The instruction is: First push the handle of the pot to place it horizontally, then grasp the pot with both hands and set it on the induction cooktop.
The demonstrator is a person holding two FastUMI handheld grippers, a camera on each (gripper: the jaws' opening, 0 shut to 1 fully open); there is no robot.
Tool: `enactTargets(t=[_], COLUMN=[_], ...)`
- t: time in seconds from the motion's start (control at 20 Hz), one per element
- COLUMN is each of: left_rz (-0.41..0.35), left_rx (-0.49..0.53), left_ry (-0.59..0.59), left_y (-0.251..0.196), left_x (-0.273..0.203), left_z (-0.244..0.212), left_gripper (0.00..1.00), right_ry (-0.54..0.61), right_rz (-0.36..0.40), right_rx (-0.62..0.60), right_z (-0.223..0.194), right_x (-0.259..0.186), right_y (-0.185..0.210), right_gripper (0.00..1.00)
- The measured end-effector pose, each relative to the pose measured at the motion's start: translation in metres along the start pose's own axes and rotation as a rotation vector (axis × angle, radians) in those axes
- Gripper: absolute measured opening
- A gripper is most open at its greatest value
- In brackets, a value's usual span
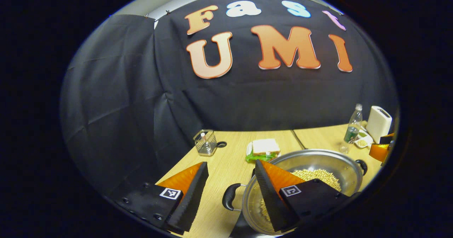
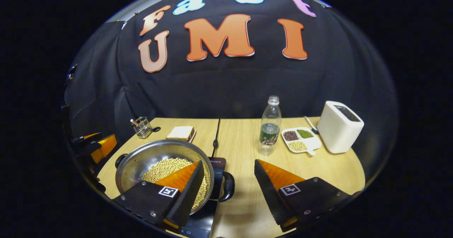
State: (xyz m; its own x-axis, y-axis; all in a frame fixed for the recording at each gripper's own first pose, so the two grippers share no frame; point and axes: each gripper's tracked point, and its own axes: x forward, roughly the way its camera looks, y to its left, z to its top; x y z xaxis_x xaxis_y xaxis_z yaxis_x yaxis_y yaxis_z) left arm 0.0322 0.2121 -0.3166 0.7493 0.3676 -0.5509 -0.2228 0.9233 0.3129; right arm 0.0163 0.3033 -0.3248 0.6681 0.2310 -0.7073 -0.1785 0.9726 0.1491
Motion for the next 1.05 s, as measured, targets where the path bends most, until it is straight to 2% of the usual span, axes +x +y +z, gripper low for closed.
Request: enactTargets(t=[0.3, 0.35, 0.5, 0.65, 0.8, 1.05], left_rz=[-0.045, -0.058, -0.100, -0.133, -0.162, -0.157], left_rx=[-0.069, -0.077, -0.093, -0.122, -0.151, -0.161], left_ry=[-0.214, -0.241, -0.322, -0.394, -0.446, -0.542], left_y=[-0.015, -0.021, -0.032, -0.039, -0.042, -0.037], left_x=[-0.059, -0.067, -0.097, -0.123, -0.148, -0.191], left_z=[0.082, 0.095, 0.128, 0.157, 0.177, 0.201], left_gripper=[0.87, 0.95, 0.95, 0.95, 0.98, 0.99], right_ry=[-0.205, -0.230, -0.315, -0.377, -0.491, -0.640], right_rz=[0.059, 0.062, 0.017, 0.029, 0.022, -0.028], right_rx=[-0.037, -0.039, -0.064, -0.058, -0.081, -0.158], right_z=[0.063, 0.072, 0.101, 0.127, 0.159, 0.194], right_x=[-0.071, -0.083, -0.111, -0.142, -0.175, -0.227], right_y=[-0.017, -0.024, -0.058, -0.072, -0.091, -0.114], right_gripper=[0.91, 0.91, 0.91, 0.92, 0.91, 0.91])
